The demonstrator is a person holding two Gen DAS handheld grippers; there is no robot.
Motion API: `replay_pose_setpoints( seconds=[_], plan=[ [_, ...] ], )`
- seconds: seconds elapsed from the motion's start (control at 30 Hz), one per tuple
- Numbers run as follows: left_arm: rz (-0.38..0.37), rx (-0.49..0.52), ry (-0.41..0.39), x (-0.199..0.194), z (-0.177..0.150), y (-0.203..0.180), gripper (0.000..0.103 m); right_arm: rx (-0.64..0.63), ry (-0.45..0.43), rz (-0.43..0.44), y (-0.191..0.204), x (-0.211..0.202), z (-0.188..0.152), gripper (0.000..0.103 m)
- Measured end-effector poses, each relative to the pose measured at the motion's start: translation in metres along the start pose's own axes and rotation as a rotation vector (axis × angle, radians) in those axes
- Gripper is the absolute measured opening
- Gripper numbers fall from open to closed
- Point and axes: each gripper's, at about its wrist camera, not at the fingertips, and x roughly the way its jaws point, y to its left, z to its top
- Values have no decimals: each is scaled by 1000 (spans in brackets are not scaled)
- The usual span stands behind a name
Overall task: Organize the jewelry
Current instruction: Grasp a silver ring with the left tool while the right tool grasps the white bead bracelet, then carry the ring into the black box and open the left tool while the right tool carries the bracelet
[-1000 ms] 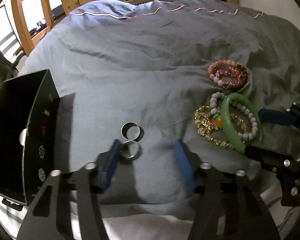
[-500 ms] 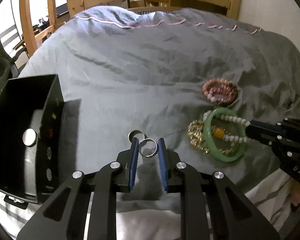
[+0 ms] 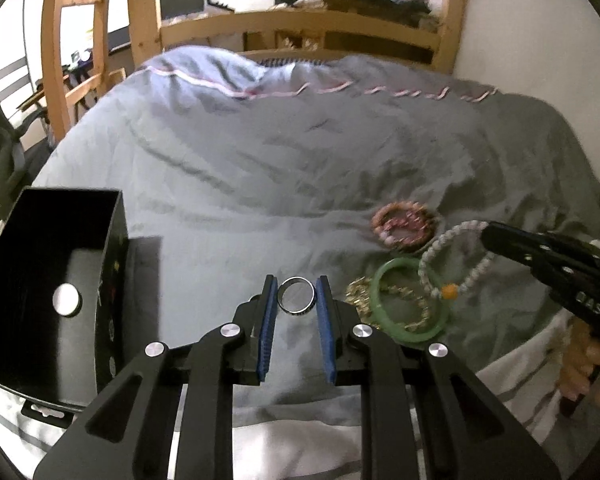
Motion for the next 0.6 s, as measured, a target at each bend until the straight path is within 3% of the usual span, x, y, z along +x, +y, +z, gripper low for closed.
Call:
replay_pose_setpoints(
  seconds=[0.23, 0.6],
  plan=[
    [-58, 41, -71, -18, 2, -12, 19, 16, -74, 46, -1, -16, 8, 9],
    [-15, 55, -81, -41, 1, -15, 19, 33, -104, 82, 0, -31, 11, 9]
  ],
)
